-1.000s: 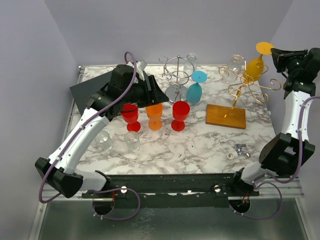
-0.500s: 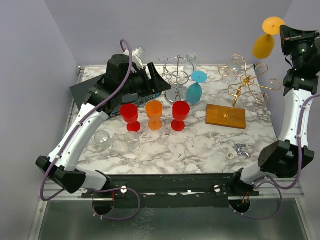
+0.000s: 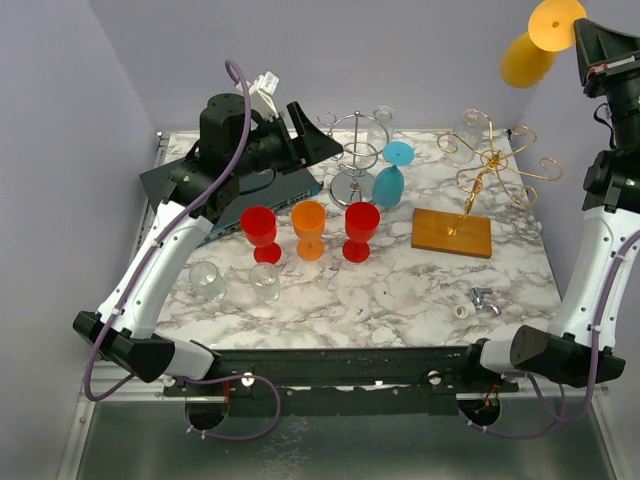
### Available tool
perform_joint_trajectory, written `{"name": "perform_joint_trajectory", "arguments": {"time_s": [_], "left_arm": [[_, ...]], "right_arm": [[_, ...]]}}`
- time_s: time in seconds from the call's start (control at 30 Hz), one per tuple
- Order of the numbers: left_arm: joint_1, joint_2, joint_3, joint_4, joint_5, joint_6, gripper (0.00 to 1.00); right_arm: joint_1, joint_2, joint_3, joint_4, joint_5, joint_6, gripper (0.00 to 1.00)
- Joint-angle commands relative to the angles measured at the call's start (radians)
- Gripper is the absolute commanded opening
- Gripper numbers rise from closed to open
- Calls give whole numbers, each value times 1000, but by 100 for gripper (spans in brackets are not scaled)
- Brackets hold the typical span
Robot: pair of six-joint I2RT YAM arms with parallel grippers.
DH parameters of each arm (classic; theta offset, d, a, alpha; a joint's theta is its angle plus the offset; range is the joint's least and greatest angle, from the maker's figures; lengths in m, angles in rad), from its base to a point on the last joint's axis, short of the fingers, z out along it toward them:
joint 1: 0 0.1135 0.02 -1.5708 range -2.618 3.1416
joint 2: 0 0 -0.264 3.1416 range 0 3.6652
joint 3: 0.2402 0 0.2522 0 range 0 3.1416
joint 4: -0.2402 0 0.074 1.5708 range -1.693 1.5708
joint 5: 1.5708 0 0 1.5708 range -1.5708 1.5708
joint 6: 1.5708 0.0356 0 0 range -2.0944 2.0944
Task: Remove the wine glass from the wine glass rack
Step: Place the wine glass at the center of the board.
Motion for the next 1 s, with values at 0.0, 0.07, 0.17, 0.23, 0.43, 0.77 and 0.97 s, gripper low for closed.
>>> {"name": "perform_joint_trajectory", "arguments": {"time_s": [0.0,0.07,0.17,0.23,0.43,0.77,0.97], "left_arm": [[30,-4,-13,150,77,-42,70],[43,-8,-33,195,94,-57,70],[67,-14,-71,273,131,-87,70],[81,-19,-100,331,153,-110,70],[178,-55,-272,638,261,-264,71],[301,-76,-466,1097,368,-528,73],[306,-56,-474,1229,374,-611,73]], "right_arm": [[32,-31,-21,-16,-179,108,1],[83,-55,-65,35,-190,141,1],[218,-50,-71,42,-172,138,1],[322,-31,-75,55,-149,137,1],[530,19,-89,136,-89,185,1],[716,86,-162,288,-8,315,1],[774,119,-197,371,-4,397,1]]}}
